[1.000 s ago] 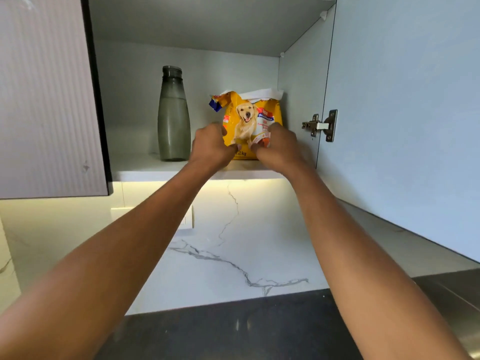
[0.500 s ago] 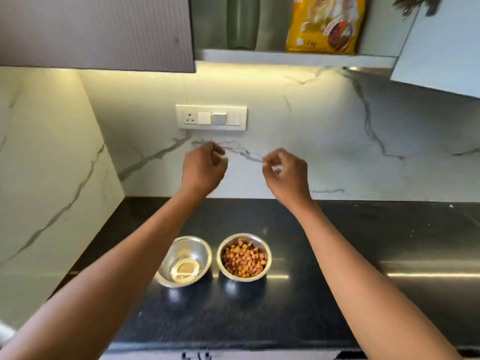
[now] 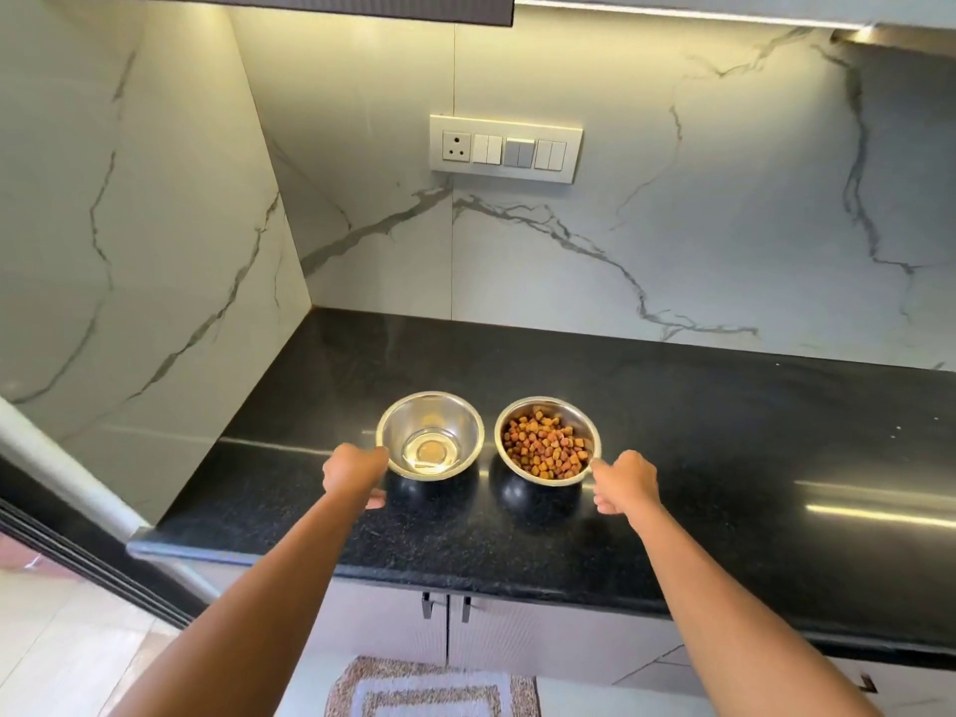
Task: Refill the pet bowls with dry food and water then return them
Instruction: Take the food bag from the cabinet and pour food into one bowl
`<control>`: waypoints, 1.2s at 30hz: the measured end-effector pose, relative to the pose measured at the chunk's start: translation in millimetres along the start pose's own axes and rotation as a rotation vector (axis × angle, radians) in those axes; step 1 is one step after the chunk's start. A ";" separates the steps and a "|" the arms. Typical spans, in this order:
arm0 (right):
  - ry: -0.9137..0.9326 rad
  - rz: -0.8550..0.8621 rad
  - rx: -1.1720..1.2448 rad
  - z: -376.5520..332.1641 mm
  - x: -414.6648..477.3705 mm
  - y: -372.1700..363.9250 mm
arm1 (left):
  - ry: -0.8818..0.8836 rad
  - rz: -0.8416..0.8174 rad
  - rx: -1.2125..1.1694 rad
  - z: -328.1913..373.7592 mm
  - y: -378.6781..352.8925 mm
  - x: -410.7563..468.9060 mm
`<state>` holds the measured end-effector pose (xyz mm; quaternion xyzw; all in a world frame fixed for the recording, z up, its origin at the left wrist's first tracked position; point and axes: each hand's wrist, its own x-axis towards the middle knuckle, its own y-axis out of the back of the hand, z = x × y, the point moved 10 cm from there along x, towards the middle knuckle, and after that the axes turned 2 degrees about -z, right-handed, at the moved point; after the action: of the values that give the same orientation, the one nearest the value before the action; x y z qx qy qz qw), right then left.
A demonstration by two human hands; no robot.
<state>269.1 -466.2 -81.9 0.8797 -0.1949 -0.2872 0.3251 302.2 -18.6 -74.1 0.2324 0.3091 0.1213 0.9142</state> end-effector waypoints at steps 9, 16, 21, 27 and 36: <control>0.024 -0.079 0.031 -11.3 41.1 -20.8 | 0.089 -0.068 -0.215 -2.8 -34.6 20.4; 0.075 -0.109 -0.016 -29.3 72.8 -15.5 | 0.055 0.025 -0.224 9.3 -23.1 34.8; 0.087 -0.118 0.010 -44.9 90.1 -17.2 | 0.093 0.065 -0.241 16.9 -13.3 51.5; 0.069 -0.101 0.064 -61.4 102.2 -27.5 | 0.096 0.060 -0.234 31.0 -11.9 77.1; 0.008 -0.061 0.161 -75.1 100.2 -42.8 | 0.074 0.018 -0.220 56.8 -9.0 104.9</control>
<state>399.3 -454.3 -102.2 0.9096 -0.1893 -0.2767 0.2454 420.0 -7.9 -92.2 0.1288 0.3253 0.1712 0.9211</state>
